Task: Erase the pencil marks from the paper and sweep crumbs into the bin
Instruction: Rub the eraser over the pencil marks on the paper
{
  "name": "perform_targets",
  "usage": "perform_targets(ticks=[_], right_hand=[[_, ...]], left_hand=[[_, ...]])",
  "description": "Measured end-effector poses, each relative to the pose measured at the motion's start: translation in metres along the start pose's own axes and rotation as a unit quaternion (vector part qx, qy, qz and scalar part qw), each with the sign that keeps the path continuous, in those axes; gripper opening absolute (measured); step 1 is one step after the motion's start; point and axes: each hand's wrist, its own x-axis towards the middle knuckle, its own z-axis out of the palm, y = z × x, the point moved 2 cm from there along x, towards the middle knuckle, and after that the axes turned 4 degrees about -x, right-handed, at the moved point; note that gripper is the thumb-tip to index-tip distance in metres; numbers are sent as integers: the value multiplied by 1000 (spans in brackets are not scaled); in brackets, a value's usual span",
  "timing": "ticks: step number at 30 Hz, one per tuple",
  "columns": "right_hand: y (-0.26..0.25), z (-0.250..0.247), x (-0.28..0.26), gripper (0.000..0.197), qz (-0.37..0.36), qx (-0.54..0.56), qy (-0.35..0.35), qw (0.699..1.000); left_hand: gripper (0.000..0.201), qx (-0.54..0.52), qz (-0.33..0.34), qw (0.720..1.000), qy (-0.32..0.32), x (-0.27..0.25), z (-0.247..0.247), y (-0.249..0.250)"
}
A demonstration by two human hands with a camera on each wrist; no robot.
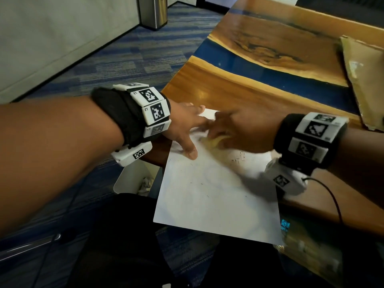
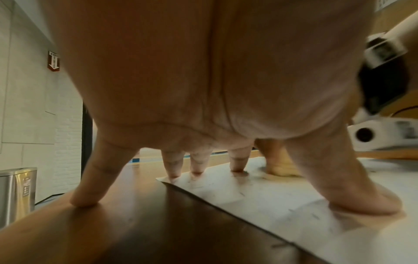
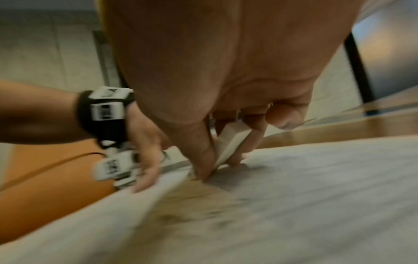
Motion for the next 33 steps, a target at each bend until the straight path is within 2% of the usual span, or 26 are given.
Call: perform_targets(ticks=[2, 3, 4, 7, 8, 12, 13, 14, 16, 17, 18, 21, 22, 28, 30, 33], right_hand=[[20, -3, 0, 26, 103, -50, 11, 993], [22, -2, -1, 25, 124, -74, 17, 989], [16, 0, -2, 25, 106, -80, 27, 991], [-18, 6, -6, 23, -53, -13, 21, 998], [-17, 6, -7, 23, -57, 6, 5, 998], [19, 0, -1, 28, 135, -55, 17, 989], [17, 1, -3, 27, 133, -68, 27, 988], [9, 1, -5, 27, 98, -60, 32, 993], [-15, 3, -9, 26, -15, -30, 25, 999], [-19, 4, -9, 26, -42, -25, 14, 999], [-14, 3, -7, 27, -30, -24, 9, 999], [17, 2, 1, 29, 114, -28, 18, 993], [22, 3, 3, 27, 138, -40, 17, 989], [12, 4, 1, 28, 158, -63, 36, 985], [-1, 6, -5, 28, 116, -51, 43, 991], [-27, 8, -13, 21, -17, -16, 39, 999]], left_hand=[[110, 15, -8, 1000, 3, 0, 1, 0], [110, 18, -9, 1000, 3, 0, 1, 0], [109, 17, -9, 1000, 4, 0, 1, -1], [108, 7, 0, 1000, 2, 1, 0, -1], [108, 9, 0, 1000, 0, 1, 0, -2], [111, 25, -14, 1000, -1, 2, 0, -1], [111, 24, -14, 1000, -2, 3, 0, -1], [111, 19, -12, 1000, -2, 3, 0, -1], [109, 8, -9, 1000, -7, 3, 0, -2], [109, 7, -8, 1000, -8, 3, 0, -1], [110, 10, -10, 1000, -8, 2, 0, -1], [112, 14, -20, 1000, -5, 0, -1, 1], [113, 11, -23, 1000, -5, 0, -2, 1], [118, -34, -24, 999, 33, 4, 7, 4], [120, -40, -17, 998, 50, 5, 9, 4], [123, -38, -18, 998, 47, 5, 9, 2]])
